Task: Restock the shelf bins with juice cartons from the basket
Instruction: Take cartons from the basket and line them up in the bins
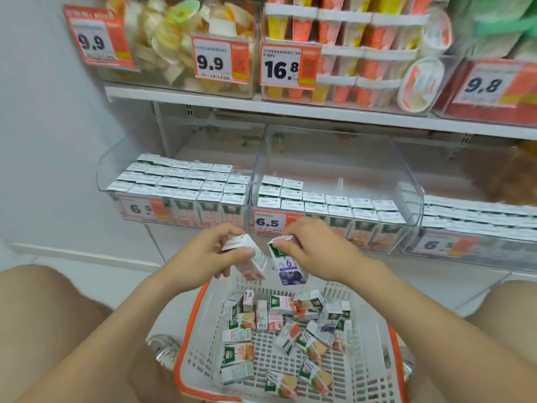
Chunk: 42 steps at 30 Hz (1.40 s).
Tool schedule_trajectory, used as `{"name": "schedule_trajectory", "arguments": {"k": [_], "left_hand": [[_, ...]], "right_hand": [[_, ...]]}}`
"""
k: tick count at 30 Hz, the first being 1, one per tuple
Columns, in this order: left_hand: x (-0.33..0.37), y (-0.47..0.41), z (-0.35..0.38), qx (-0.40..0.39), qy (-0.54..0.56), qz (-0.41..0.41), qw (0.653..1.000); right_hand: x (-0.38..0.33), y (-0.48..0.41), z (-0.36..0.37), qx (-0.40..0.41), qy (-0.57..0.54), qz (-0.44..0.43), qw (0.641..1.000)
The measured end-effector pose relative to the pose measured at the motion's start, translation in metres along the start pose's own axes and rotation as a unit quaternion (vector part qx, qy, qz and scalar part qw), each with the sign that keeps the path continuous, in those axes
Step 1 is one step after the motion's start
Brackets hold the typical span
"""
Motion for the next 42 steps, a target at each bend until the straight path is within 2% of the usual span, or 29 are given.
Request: {"name": "schedule_trajectory", "arguments": {"k": [3, 11, 15, 21, 25, 29, 32, 33, 36, 38, 40, 41, 42], "left_hand": [[0.021, -0.006, -0.03, 0.076, 0.03, 0.023, 0.996], [0.05, -0.037, -0.105, 0.236, -0.023, 0.029, 0.971], [0.058, -0.065, -0.13, 0.309, -0.11, 0.042, 0.944], [0.05, -0.121, -0.139, 0.355, -0.142, 0.037, 0.923], [0.052, -0.151, -0.136, 0.33, -0.232, 0.016, 0.915], [0.045, -0.172, -0.108, 0.22, -0.319, 0.011, 0.922], [0.033, -0.18, -0.082, 0.119, -0.497, -0.03, 0.859], [0.029, -0.18, -0.078, 0.097, -0.516, -0.043, 0.85], [0.024, -0.175, -0.075, 0.084, -0.484, -0.073, 0.868], [0.039, -0.164, -0.084, 0.174, -0.455, -0.056, 0.872], [0.075, -0.137, -0.09, 0.308, -0.368, 0.018, 0.877], [0.096, -0.122, -0.084, 0.342, -0.313, 0.07, 0.883], [0.116, -0.111, -0.072, 0.34, -0.262, 0.115, 0.896]], "right_hand": [[-0.017, -0.006, -0.029, 0.05, 0.019, -0.022, 0.998], [-0.03, -0.031, -0.091, 0.215, -0.005, -0.06, 0.975], [-0.02, -0.052, -0.117, 0.283, -0.012, -0.049, 0.958], [0.014, -0.074, -0.123, 0.351, -0.06, -0.016, 0.934], [0.03, -0.08, -0.115, 0.365, -0.074, 0.006, 0.928], [0.031, -0.084, -0.125, 0.375, -0.093, 0.009, 0.922], [0.034, -0.085, -0.127, 0.364, -0.095, 0.012, 0.927], [0.035, -0.084, -0.128, 0.357, -0.095, 0.013, 0.929], [0.041, -0.08, -0.133, 0.343, -0.114, 0.017, 0.932], [0.04, -0.073, -0.14, 0.342, -0.129, 0.015, 0.931], [0.034, -0.063, -0.148, 0.342, -0.137, 0.0, 0.93], [0.031, -0.056, -0.153, 0.341, -0.142, -0.01, 0.929], [0.028, -0.05, -0.157, 0.338, -0.152, -0.017, 0.929]]}}
Point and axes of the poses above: each hand's wrist, its own y-axis away from the middle knuckle, its own z-axis out of the palm, x = y × z, the point moved 10 cm from there along -y, towards the middle knuckle, and after that the axes turned 10 degrees about -y, right-handed, at the moved point
